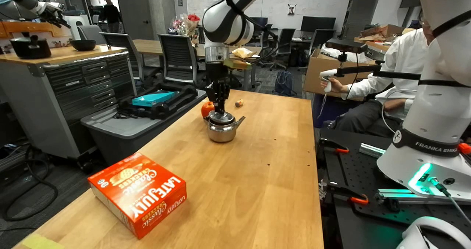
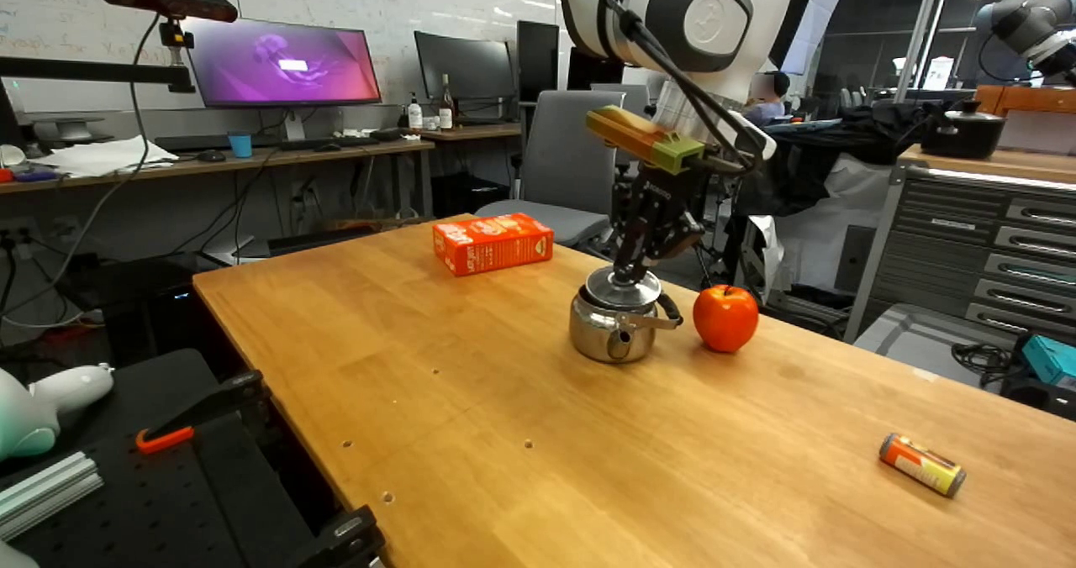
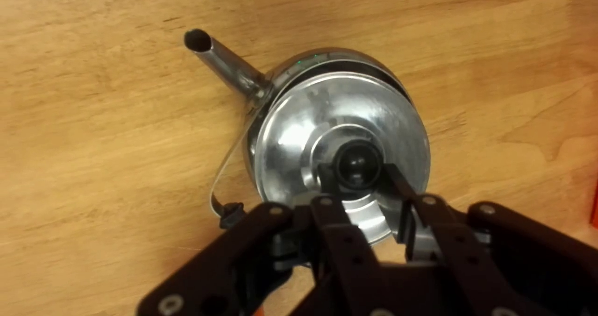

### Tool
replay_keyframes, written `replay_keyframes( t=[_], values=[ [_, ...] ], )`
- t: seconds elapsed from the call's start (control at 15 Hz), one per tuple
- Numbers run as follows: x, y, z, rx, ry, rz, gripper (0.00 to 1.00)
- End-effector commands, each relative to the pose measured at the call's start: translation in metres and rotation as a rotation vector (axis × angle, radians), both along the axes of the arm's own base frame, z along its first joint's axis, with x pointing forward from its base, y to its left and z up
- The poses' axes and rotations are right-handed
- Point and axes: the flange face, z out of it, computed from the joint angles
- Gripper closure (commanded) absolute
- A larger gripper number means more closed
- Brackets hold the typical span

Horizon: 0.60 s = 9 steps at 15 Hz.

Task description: Put the silver lid on the kettle

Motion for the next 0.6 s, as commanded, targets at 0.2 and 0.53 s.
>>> replay_keyframes(
  t=[0.2,0.53],
  values=[
    [0.0004,0.0084,-0.0044,0.009,0.023,0.01,0.93],
    [-0.0016,0.0081,-0.0108,0.003,0.041,0.011,0.93]
  ],
)
